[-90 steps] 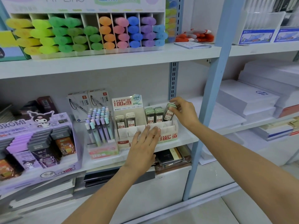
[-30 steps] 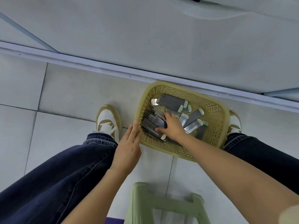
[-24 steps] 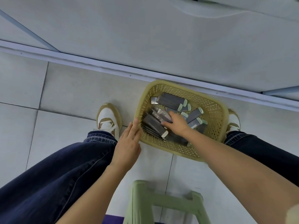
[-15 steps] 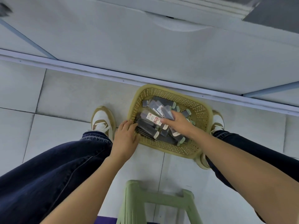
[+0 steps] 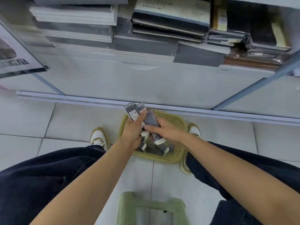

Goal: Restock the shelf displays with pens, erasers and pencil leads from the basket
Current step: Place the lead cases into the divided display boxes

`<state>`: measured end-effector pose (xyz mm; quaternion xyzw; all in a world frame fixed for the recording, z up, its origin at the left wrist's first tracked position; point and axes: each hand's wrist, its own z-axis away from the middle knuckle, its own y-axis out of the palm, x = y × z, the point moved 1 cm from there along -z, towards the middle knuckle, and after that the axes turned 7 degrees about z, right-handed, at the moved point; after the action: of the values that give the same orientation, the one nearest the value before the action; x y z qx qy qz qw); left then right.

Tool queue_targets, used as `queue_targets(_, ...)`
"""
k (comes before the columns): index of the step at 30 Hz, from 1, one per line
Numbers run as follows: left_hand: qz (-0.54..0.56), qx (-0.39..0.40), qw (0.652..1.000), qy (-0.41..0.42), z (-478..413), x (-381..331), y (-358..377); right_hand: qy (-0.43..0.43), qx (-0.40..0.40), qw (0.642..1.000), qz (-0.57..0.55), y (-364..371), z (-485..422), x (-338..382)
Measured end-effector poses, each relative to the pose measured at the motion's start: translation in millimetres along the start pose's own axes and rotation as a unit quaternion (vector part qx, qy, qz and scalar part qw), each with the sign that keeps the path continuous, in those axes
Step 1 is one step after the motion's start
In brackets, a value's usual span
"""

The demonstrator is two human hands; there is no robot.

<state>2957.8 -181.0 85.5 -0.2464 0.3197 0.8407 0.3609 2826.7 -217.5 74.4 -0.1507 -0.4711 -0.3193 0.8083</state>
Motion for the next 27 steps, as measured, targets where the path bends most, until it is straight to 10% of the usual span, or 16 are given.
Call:
queue_targets(11, 0.017, 0.044, 0.999, 0.017, 51, -49, 65, -0.068, -0.235, 0.969, -0.030, -65, 90, 64)
queue_targets(27, -0.139, 0.094, 0.983, 0.072, 126, -75, 86, -0.053, -0.172, 0.982, 0.061, -62, 177, 100)
